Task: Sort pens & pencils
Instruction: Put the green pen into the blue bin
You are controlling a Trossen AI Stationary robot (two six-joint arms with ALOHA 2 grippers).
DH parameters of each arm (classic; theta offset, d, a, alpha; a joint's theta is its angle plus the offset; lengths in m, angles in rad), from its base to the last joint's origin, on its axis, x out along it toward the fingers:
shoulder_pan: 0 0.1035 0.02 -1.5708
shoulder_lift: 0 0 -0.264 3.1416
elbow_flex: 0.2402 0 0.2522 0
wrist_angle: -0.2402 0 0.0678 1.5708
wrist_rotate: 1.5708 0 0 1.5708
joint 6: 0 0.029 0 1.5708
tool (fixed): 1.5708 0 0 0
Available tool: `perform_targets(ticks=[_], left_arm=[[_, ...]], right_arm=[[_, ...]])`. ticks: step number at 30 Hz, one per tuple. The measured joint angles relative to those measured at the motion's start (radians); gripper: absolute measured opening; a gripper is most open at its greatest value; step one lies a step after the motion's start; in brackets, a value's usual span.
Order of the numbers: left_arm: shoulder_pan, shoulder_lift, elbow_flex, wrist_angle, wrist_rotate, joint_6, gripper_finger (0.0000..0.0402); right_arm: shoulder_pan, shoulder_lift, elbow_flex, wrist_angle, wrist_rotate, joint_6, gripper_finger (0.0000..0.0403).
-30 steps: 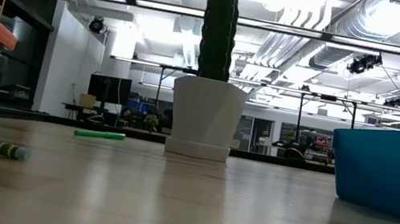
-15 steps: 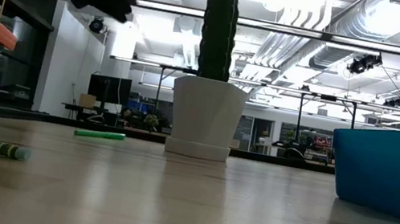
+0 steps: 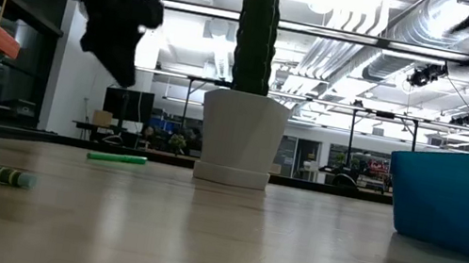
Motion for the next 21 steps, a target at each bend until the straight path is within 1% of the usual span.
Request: perform_targets(ticks=[2, 5, 10, 13, 16, 21], left_arm=[[0.031, 0.024, 0.0, -0.026, 0.001, 0.015, 0.0152], [0.077, 0.06, 0.0, -0.023, 0.024, 0.02, 0.0152], [0.148, 0.155, 0.0, -0.014, 0.104, 0.019, 0.0152], [0.16, 0.222, 0.0, -0.009, 0.131, 0.012, 0.0152], [0.159, 0.278, 0.0, 0.003, 0.118, -0.023, 0.0152], [0.159, 0.339, 0.0, 0.031, 0.12, -0.097, 0.0152]], right_arm=[[-0.021, -0.064, 0.0, 0.055, 0.039, -0.116, 0.0149], [-0.052, -0.156, 0.0, 0.168, 0.065, -0.335, 0.0149], [-0.1, -0.299, 0.0, 0.395, 0.056, -0.74, 0.0149], [-0.131, -0.381, 0.0, 0.494, 0.03, -0.918, 0.0149], [-0.16, -0.453, 0.0, 0.514, -0.014, -1.002, 0.0149], [-0.2, -0.544, 0.0, 0.432, -0.088, -1.017, 0.0149]])
